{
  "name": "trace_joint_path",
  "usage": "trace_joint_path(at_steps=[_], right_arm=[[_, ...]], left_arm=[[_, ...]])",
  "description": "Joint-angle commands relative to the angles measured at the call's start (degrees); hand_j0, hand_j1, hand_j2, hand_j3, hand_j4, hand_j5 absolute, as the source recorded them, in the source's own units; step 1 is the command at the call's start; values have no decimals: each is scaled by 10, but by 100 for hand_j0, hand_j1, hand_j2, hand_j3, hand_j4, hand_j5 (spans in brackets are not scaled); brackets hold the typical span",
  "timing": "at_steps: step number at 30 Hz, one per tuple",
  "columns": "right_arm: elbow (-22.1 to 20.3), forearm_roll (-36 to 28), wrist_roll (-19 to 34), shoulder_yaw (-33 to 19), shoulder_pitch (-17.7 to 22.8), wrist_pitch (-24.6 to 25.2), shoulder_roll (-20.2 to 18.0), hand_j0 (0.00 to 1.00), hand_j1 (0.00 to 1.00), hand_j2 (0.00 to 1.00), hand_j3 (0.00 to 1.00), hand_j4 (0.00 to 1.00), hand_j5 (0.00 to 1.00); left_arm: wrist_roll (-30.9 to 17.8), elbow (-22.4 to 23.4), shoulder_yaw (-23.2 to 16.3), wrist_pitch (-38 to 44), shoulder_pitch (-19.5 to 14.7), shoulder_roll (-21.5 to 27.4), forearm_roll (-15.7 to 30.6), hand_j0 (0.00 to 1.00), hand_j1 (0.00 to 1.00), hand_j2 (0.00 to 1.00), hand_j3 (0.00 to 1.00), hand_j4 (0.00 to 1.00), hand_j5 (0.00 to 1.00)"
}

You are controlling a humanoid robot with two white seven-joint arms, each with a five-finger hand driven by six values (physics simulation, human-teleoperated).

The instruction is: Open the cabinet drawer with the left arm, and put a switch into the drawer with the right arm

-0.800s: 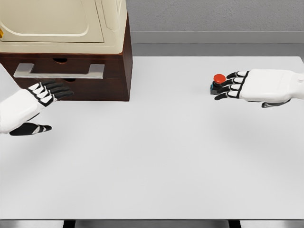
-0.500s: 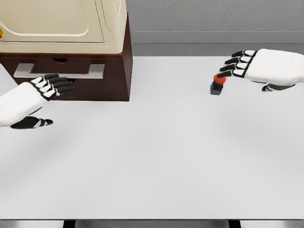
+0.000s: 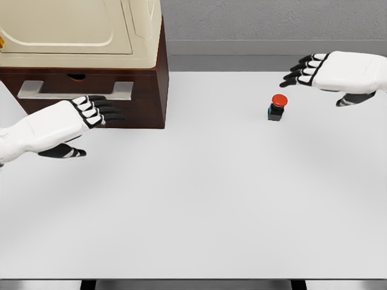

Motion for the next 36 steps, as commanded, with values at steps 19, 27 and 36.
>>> trace_joint_path(at_steps=[19,27,36], right_arm=[[205,53,1,67,-39,1,146,100,100,100,100,100,100],[244,66,1,73,-47,1,165,100,100,100,100,100,100],[301,82,1,98,-63,1,197,100,100,100,100,100,100]], left_arm=[[-28,52,-70,103,-69,-10,56,100,100,100,100,100,100],[-28,75,-70,104,-73,-22,56,100,100,100,100,100,100],[-28,101,-78,104,-85,-38,56,100,100,100,100,100,100]])
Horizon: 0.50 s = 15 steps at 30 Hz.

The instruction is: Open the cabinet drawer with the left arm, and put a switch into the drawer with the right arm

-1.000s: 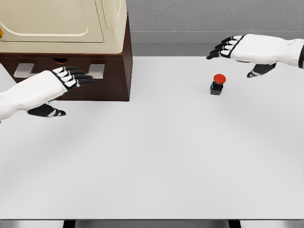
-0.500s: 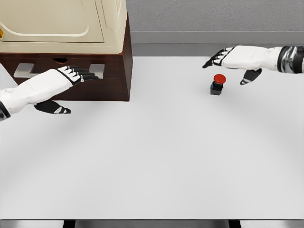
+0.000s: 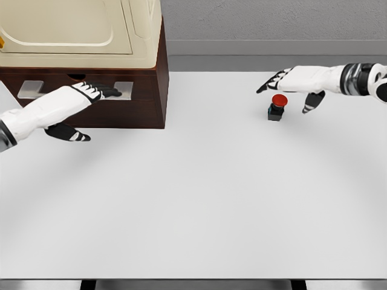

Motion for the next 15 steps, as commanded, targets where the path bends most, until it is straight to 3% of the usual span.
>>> trace_joint_path(at_steps=[1,3,15], right_arm=[[24,3,0,3,0,1,14,100,100,100,100,100,100],[44,9,0,9,-9,1,26,100,100,100,100,100,100],[71,18,0,17,-11,1,39,100,100,100,100,100,100]], left_arm=[[0,7,-1,0,0,-6,0,100,100,100,100,100,100],[0,8,-1,0,0,-6,1,100,100,100,100,100,100],[0,7,4,-1,10,3,4,100,100,100,100,100,100]])
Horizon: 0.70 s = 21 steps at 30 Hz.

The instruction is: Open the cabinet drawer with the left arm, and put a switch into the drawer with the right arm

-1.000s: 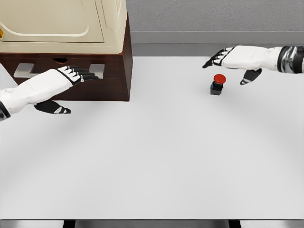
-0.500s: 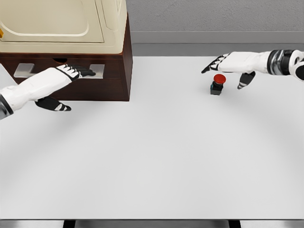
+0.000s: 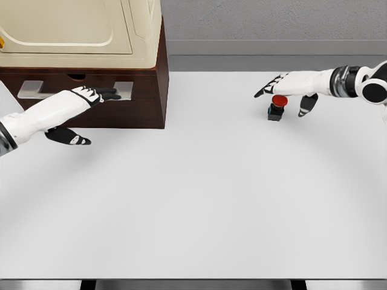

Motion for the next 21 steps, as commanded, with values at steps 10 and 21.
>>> trace_joint_path(at_steps=[10,21], right_arm=[[42,16,0,0,-6,1,21,100,100,100,100,100,100],[71,27,0,0,-18,1,39,100,100,100,100,100,100]], left_arm=[[0,-7,16,-4,16,18,10,100,100,100,100,100,100],[0,-29,90,-6,90,29,22,100,100,100,100,100,100]])
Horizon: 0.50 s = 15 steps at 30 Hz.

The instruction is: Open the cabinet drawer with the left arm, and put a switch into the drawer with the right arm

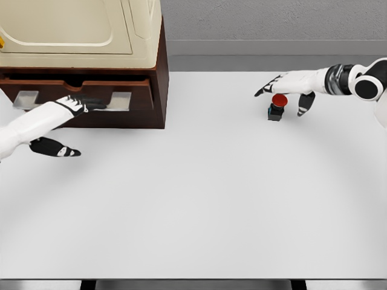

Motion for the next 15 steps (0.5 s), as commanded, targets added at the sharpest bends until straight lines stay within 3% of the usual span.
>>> trace_joint_path(at_steps=[1,15], right_arm=[[4,1,0,-1,0,1,5,100,100,100,100,100,100],[13,2,0,0,0,1,8,100,100,100,100,100,100]], left_arm=[[-12,-4,32,-1,4,4,-49,100,100,100,100,100,100],[-11,-15,129,-40,106,6,-35,100,100,100,100,100,100]])
